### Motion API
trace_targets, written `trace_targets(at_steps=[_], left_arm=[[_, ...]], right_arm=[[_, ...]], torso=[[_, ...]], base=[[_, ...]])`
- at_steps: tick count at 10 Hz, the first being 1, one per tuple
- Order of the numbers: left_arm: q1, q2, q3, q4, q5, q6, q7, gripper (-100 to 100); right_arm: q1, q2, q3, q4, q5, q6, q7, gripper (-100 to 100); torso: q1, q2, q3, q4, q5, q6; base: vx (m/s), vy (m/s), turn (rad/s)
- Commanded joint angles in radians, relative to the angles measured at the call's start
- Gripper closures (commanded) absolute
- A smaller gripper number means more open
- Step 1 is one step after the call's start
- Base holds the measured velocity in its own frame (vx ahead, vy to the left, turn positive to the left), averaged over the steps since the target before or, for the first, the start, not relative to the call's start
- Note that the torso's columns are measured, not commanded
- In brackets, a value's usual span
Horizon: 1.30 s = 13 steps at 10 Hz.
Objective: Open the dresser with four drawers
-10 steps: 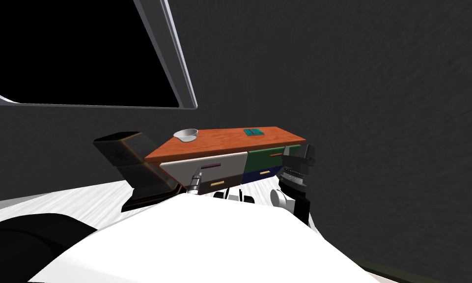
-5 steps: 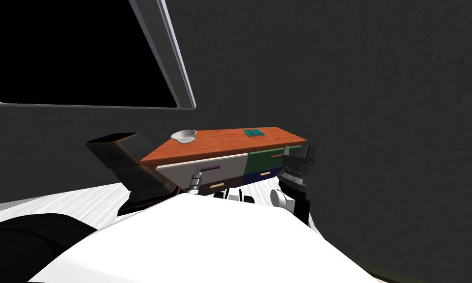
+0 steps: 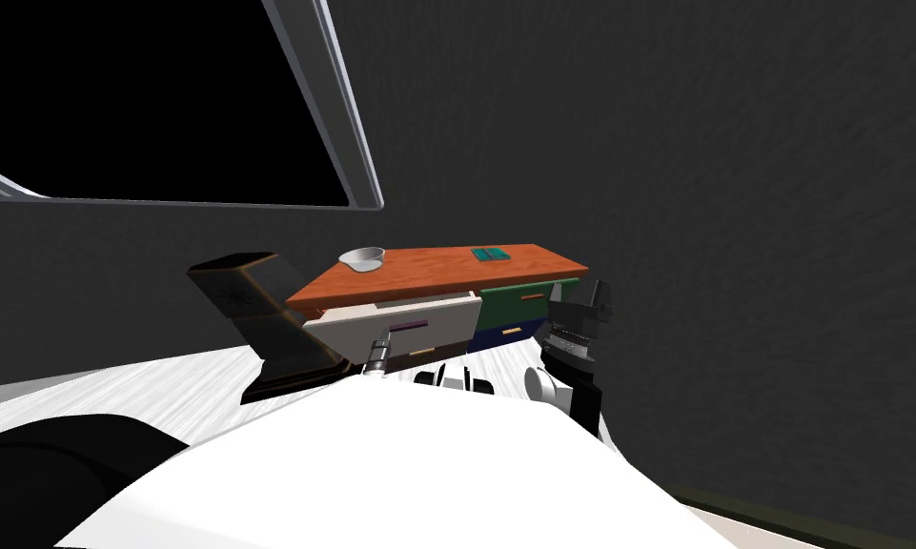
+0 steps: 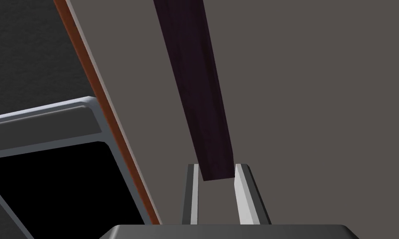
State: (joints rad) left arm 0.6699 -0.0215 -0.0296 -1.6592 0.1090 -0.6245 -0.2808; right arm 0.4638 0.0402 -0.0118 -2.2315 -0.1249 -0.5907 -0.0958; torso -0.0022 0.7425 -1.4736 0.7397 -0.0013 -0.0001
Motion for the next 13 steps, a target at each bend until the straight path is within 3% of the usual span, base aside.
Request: trace_targets(at_steps=[1,7,8,13], left_arm=[[0.012,0.0,-0.005,-0.009,0.0,0.001,0.0,100],[0.052,0.003,-0.024,-0.029,-0.002,-0.008,-0.001,100],[0.078,0.003,-0.03,-0.056,0.001,0.003,-0.003,-100],[0.191,0.003,-0.057,-0.204,0.015,0.049,-0.013,-100]], right_arm=[[0.0,0.0,0.0,0.0,0.0,0.0,0.0,0],[0.0,0.0,0.0,0.0,0.0,0.0,0.0,0],[0.0,0.0,0.0,0.0,0.0,0.0,0.0,0],[0.001,0.0,0.0,0.0,0.0,0.0,0.0,0]], torso=[[0.0,0.0,-0.001,0.0,0.0,-0.001],[0.0,-0.002,-0.001,0.0,-0.001,0.0],[0.002,-0.008,-0.005,0.0,-0.001,0.0],[0.002,-0.004,-0.002,-0.001,0.001,0.0]], base=[[-0.084,-0.028,-0.003],[-0.15,-0.052,0.005],[-0.014,-0.008,-0.026],[0.029,0.008,-0.038]])
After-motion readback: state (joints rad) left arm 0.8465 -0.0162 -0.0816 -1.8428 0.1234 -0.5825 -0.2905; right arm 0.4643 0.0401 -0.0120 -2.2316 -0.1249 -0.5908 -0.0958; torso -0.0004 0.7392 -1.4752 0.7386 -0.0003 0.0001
